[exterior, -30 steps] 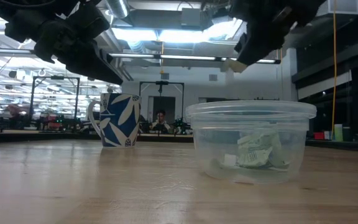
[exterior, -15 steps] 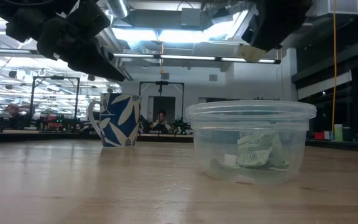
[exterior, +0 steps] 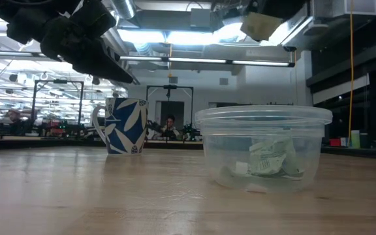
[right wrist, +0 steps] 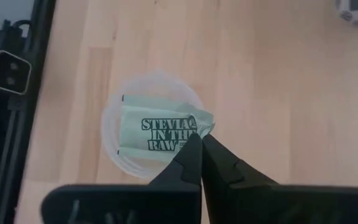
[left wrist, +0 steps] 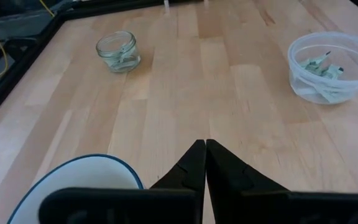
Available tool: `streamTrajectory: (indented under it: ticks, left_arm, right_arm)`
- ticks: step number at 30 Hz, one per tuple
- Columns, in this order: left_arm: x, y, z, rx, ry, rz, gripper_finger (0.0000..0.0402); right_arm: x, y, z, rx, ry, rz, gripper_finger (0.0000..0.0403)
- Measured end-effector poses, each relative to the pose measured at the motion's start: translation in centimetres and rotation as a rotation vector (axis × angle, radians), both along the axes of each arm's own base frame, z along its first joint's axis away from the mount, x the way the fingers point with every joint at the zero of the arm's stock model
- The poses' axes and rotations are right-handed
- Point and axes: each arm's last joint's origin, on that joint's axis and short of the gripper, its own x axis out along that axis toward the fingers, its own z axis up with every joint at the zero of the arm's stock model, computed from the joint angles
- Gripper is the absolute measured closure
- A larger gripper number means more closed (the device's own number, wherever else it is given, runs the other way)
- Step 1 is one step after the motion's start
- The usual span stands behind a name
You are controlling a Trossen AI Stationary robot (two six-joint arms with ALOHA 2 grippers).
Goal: Pick and place Stevia / Truvia into bins
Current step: Put the white stevia packet into the transparent container
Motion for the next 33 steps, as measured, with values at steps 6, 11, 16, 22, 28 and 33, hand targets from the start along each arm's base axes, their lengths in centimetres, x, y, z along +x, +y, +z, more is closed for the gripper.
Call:
streamTrajectory:
  ticks: [6,11,16,22,28,33]
  left_arm:
    - [0.0,0.1,0.1,0.008,-0.010,0.017,0.0395]
    - [0.1,0.2,0.3,0.022,-0.033,0.049,0.0399]
    - [0.4,0.2,0.9,0.031,-0.100,0.082,0.0397]
    - [0.4,0.2,1.1,0.008,-0.126,0.107,0.0397]
    - [0.4,-0.3,1.0,-0.023,-0.120,0.096,0.0399]
    - [0.3,-0.8,1.0,-0.026,-0.121,0.070,0.0397]
  right_arm:
    - [1.8,0.8,-0.7,-0.035,0.078,0.004,0.0403]
    - [2.0,0.9,-0.9,-0.058,0.099,0.033,0.0403]
    - [2.0,1.4,-0.9,-0.039,0.092,0.095,0.0403]
    - [2.6,2.6,-2.3,-0.056,0.087,0.161,0.0403]
    - [3.5,3.1,-4.3,-0.072,0.105,0.177,0.0403]
    - [4.2,3.4,-5.7,-0.077,0.118,0.178,0.0403]
